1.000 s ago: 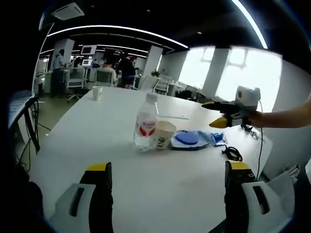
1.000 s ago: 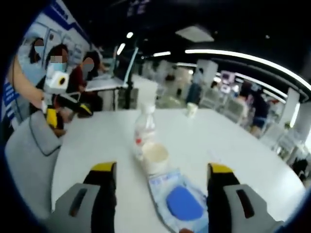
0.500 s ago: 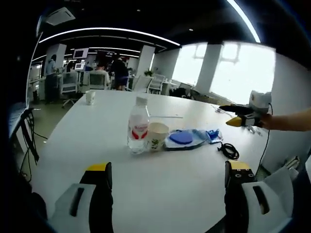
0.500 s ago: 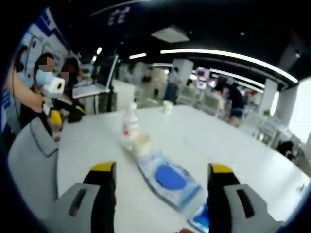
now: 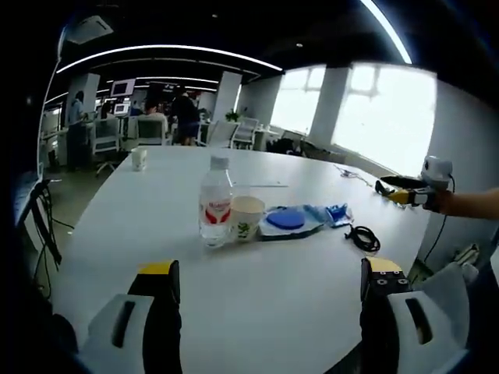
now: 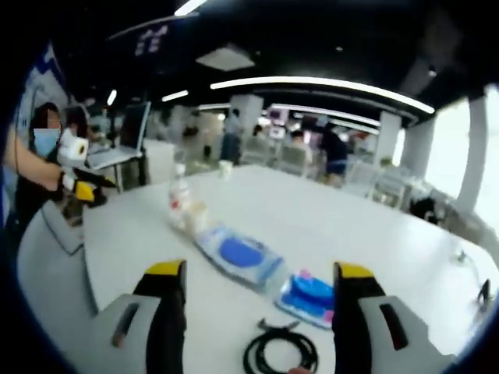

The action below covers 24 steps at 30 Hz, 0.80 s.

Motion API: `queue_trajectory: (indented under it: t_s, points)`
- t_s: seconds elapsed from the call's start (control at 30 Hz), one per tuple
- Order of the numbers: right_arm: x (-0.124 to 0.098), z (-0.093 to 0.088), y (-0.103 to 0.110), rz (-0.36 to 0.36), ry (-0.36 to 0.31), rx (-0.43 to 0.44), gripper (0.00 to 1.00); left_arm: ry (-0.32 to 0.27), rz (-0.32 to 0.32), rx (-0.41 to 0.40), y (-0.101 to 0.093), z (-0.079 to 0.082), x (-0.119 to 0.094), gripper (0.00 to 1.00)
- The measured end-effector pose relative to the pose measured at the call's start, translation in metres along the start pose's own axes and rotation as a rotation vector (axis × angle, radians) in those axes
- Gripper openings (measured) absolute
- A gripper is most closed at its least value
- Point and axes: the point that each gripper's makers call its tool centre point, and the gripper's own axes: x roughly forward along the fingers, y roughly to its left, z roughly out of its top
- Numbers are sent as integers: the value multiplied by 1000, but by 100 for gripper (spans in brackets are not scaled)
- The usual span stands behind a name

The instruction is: Arrange the tabletop items into an orderly group along one side of the table until the central work area is clear of visible clutter.

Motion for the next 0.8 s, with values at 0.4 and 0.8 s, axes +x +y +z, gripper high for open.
queue_trajectory:
  t_s: [0.4,0.8]
  points:
    - [-47,-23,-12,-102,18,50,74,2,5,8,3,-2,-10,96]
    - [-58,-65,1,-126,49,73,73,45,10,17,9,-24,-7,96]
